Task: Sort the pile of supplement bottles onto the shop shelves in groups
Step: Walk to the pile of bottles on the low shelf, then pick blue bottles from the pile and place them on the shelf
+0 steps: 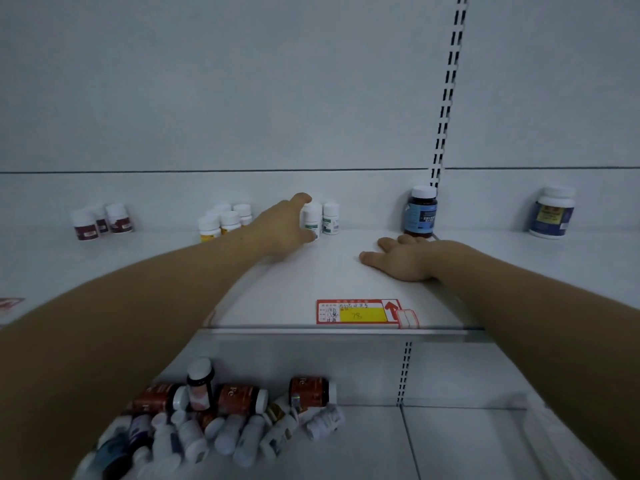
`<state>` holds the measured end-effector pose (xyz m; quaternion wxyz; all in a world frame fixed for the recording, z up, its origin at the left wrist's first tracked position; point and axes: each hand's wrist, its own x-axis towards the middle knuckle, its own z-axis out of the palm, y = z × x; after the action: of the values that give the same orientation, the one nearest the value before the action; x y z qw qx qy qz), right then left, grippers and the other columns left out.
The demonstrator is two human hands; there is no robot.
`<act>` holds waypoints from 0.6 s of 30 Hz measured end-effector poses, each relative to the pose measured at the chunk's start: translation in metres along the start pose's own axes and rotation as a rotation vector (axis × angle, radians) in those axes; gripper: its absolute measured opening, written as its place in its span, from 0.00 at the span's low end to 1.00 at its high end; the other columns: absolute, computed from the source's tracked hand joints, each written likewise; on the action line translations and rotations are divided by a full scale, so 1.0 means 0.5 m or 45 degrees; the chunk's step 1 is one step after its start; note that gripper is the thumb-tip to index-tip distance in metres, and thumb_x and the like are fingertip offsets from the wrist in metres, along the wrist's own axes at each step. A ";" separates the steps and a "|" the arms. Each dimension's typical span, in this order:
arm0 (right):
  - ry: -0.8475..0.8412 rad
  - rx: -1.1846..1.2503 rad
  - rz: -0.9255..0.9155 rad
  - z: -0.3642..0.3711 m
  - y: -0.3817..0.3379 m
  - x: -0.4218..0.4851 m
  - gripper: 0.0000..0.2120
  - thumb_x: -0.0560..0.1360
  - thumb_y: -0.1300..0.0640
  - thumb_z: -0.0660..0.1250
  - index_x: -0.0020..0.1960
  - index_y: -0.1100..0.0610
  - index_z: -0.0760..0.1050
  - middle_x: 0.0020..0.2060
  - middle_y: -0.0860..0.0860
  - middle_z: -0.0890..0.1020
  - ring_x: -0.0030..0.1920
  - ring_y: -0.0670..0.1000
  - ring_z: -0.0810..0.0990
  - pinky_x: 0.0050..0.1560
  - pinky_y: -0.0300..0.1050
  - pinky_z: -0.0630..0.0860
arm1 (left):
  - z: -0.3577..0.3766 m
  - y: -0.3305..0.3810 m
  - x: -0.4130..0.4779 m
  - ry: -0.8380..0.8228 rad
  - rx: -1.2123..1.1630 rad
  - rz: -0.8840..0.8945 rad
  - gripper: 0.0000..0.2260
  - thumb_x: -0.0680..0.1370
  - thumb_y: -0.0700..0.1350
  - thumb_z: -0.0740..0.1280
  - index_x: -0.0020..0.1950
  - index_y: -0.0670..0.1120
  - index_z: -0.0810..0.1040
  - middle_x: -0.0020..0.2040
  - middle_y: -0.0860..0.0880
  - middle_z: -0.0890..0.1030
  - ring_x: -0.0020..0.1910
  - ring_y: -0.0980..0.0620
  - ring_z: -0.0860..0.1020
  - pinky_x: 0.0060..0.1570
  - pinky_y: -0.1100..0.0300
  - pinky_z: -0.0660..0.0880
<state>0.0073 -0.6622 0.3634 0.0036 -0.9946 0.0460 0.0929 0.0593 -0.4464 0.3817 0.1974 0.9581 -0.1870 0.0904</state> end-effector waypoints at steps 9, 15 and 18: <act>0.220 0.087 -0.264 -0.051 -0.134 -0.070 0.33 0.78 0.37 0.56 0.76 0.56 0.58 0.74 0.56 0.64 0.72 0.57 0.64 0.68 0.49 0.62 | -0.089 -0.036 -0.203 -0.199 0.133 -0.143 0.25 0.76 0.60 0.63 0.70 0.53 0.67 0.71 0.49 0.68 0.67 0.49 0.69 0.62 0.59 0.64; 0.374 0.089 -0.494 -0.063 -0.317 -0.179 0.29 0.79 0.39 0.57 0.74 0.55 0.62 0.71 0.56 0.68 0.69 0.57 0.67 0.64 0.49 0.65 | -0.167 -0.111 -0.364 -0.152 0.154 -0.134 0.24 0.77 0.59 0.63 0.70 0.52 0.67 0.71 0.49 0.68 0.66 0.49 0.69 0.60 0.59 0.65; 0.384 0.070 -0.576 -0.046 -0.432 -0.227 0.28 0.79 0.40 0.57 0.73 0.55 0.64 0.70 0.56 0.69 0.68 0.57 0.68 0.62 0.49 0.65 | -0.205 -0.172 -0.464 -0.159 0.118 -0.178 0.24 0.77 0.59 0.63 0.70 0.53 0.67 0.72 0.50 0.68 0.67 0.50 0.69 0.58 0.60 0.64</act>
<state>-0.0796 -0.4370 0.4069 0.0443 -0.9817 -0.1748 -0.0608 -0.1293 -0.2562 0.3875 0.1465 0.9807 -0.1272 0.0251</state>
